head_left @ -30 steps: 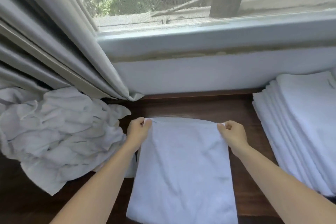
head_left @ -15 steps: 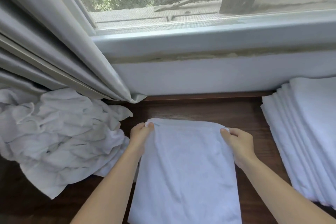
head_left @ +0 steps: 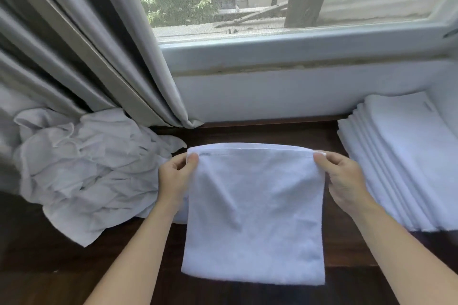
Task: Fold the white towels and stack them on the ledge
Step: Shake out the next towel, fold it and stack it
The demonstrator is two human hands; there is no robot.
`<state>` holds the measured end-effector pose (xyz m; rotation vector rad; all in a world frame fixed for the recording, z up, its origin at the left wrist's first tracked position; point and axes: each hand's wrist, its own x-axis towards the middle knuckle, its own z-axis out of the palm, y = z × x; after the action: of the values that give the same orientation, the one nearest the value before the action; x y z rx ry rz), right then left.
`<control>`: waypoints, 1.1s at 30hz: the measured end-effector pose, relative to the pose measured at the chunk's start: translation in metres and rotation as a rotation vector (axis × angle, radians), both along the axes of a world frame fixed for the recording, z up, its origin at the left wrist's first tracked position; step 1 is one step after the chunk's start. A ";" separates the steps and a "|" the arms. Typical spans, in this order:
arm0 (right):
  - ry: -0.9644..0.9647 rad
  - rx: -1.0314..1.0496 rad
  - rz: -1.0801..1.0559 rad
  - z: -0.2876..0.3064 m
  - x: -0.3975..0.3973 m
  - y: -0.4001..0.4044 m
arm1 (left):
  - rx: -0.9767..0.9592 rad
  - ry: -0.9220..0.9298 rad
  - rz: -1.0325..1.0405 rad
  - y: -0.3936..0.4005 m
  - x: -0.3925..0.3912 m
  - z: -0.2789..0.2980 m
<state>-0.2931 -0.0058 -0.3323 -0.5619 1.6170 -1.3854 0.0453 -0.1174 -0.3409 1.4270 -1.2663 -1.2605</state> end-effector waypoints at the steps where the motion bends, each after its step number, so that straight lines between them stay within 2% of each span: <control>1: -0.005 -0.037 -0.016 0.011 0.000 0.006 | -0.006 0.042 0.026 0.006 0.006 0.009; 4: 0.013 -0.157 -0.045 0.045 -0.002 0.022 | 0.017 0.234 0.068 0.020 0.019 0.043; 7: 0.079 -0.229 -0.025 0.080 0.000 0.034 | 0.000 0.419 0.020 0.031 0.024 0.081; 12: 0.207 -0.356 -0.015 0.139 0.007 0.036 | -0.178 0.490 -0.001 0.034 0.028 0.129; 17: 0.351 -0.362 -0.006 0.150 -0.010 0.011 | -0.325 0.345 -0.082 0.009 0.029 0.144; 22: 0.424 -0.307 0.059 0.138 -0.035 -0.027 | -0.298 0.084 -0.152 -0.027 0.024 0.141; 28: 0.476 -0.167 0.133 0.134 -0.048 -0.075 | -0.274 -0.199 -0.085 -0.067 0.009 0.140; 33: 0.478 -0.265 0.122 0.151 -0.049 -0.100 | -0.290 -0.227 -0.092 -0.086 0.003 0.157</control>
<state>-0.3421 -0.1056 -0.1811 -1.2023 1.7362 -1.4544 0.0481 -0.2030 -0.1838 1.3386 -1.6128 -0.9439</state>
